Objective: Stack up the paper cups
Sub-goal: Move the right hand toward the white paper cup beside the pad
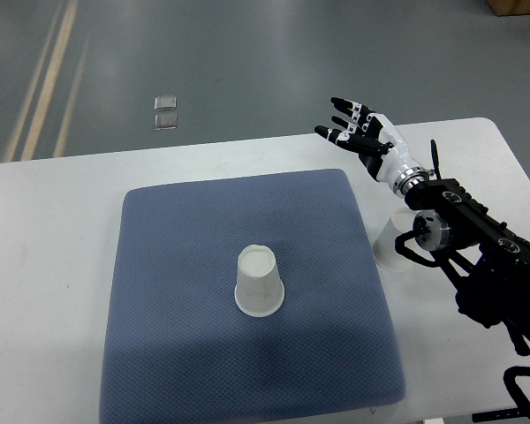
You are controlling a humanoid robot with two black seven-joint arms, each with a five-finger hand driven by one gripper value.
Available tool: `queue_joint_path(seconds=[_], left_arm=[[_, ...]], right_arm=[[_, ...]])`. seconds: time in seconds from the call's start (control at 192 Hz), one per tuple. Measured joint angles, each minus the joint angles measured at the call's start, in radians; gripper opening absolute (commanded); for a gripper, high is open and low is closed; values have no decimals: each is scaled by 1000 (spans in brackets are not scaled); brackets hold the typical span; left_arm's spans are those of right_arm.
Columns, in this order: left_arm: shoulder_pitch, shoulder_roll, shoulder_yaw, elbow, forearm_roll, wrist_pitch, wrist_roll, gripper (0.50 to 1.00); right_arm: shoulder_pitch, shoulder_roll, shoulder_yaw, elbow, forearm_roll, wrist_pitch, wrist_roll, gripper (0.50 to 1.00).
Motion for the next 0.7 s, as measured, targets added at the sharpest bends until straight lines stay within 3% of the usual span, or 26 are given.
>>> queue_joint_path(seconds=[0.7], left_arm=[[1, 0, 0, 5, -1, 0, 0, 1000]], right_arm=[[8, -4, -5, 4, 0, 14, 6, 926]])
